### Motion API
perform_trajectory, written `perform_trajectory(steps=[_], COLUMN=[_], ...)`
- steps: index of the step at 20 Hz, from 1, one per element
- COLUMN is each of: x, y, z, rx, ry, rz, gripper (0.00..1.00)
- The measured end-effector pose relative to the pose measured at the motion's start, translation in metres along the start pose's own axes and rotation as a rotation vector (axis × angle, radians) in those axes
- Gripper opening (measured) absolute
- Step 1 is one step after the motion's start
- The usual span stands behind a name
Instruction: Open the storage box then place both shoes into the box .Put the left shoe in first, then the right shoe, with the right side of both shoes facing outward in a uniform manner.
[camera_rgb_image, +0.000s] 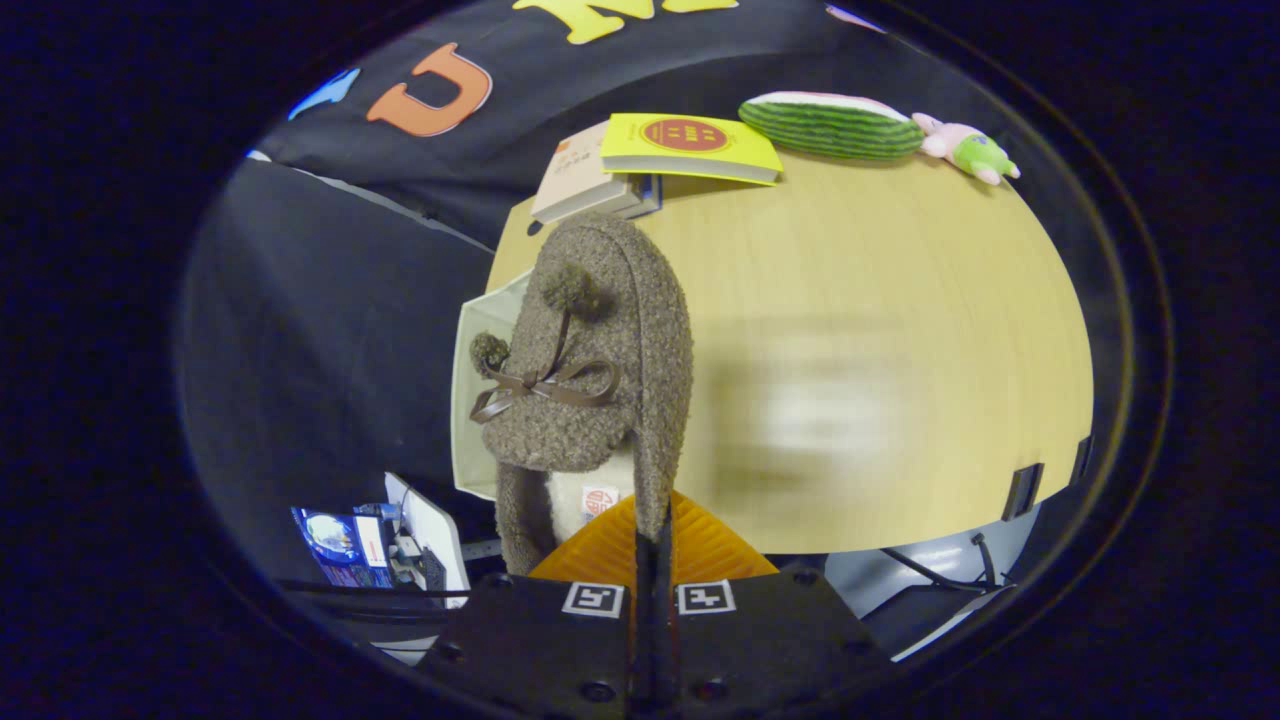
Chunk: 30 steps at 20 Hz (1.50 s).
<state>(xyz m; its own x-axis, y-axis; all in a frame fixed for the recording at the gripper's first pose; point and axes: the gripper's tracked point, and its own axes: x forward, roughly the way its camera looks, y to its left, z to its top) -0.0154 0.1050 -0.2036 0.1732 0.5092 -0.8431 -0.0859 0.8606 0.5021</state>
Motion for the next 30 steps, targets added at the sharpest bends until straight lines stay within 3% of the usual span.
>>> perform_trajectory(steps=[5,9,15,25,28,30], x=[0.02,0.051,0.099,0.127,0.123,0.11], y=[0.079,0.112,0.102,0.086,0.088,0.091], z=[0.002,0.009,0.012,0.007,0.012,0.022], rx=[0.02,0.106,0.075,0.207,0.192,0.179], ry=[-0.038,-0.044,-0.024,-0.018,-0.061,-0.125], rz=[0.034,0.014,-0.15,-0.216,-0.225,-0.227], gripper=[0.06,0.06,0.06,0.07,0.28,0.48])
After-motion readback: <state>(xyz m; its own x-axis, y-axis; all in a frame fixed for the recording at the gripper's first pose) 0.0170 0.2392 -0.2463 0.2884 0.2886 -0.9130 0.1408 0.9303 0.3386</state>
